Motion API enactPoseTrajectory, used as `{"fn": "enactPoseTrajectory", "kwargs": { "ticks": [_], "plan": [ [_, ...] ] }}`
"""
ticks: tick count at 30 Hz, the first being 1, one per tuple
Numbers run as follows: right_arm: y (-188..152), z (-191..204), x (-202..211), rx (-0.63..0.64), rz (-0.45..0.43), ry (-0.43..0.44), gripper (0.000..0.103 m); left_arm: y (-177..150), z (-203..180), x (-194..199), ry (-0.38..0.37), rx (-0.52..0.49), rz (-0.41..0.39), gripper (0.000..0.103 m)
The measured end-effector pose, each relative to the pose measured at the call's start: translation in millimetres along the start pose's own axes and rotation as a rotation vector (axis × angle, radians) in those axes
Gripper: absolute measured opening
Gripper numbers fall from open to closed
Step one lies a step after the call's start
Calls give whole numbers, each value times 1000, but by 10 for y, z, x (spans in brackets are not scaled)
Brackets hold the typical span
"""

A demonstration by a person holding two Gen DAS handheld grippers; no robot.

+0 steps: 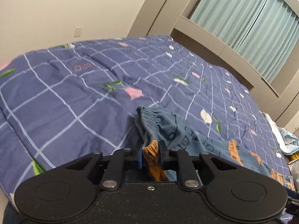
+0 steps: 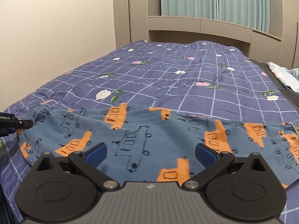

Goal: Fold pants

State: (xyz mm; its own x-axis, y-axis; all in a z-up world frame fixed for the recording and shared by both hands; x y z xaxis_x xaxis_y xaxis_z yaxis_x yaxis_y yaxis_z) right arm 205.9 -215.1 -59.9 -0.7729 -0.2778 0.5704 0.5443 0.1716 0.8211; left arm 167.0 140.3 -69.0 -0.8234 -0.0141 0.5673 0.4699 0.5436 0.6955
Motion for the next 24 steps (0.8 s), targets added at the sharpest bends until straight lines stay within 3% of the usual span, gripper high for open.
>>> {"fn": "enactPoseTrajectory", "kwargs": {
  "ticks": [7, 15, 18, 19, 20, 22, 24],
  "plan": [
    [-62, 16, 20, -20, 3, 14, 103, 155, -251, 533, -14, -147, -143, 14],
    [-211, 29, -84, -12, 52, 21, 103, -115, -63, 257, 64, -205, -34, 16],
    [-245, 17, -84, -9, 52, 25, 103, -113, -51, 260, 80, -226, -21, 27],
    [-250, 5, -79, -8, 48, 25, 103, -97, -52, 270, 96, -233, -33, 40],
    [-255, 1, -69, -8, 46, 25, 103, -70, -55, 304, 119, -243, -50, 59],
    [-259, -29, -58, -13, 39, 24, 103, 1, -98, 354, 164, -258, -103, 80],
    [-259, -66, -47, -18, 32, 23, 103, 67, -243, 376, 150, -305, -150, 83]
  ]
}}
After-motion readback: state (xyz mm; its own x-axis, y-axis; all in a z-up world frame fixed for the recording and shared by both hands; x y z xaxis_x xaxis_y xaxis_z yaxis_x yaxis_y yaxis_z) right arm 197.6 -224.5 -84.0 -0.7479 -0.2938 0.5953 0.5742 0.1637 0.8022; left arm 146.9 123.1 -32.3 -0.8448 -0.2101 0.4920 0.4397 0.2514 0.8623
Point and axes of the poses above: each gripper's, at about its wrist camera, not at the fingertips, and x roughly against the way its jaws point, z to its left, y to its top, the point moved 5 cm from there along -x, roughly the way its jaws point, and after that the axes turned 2 degrees about x, right-handed, at the moved point
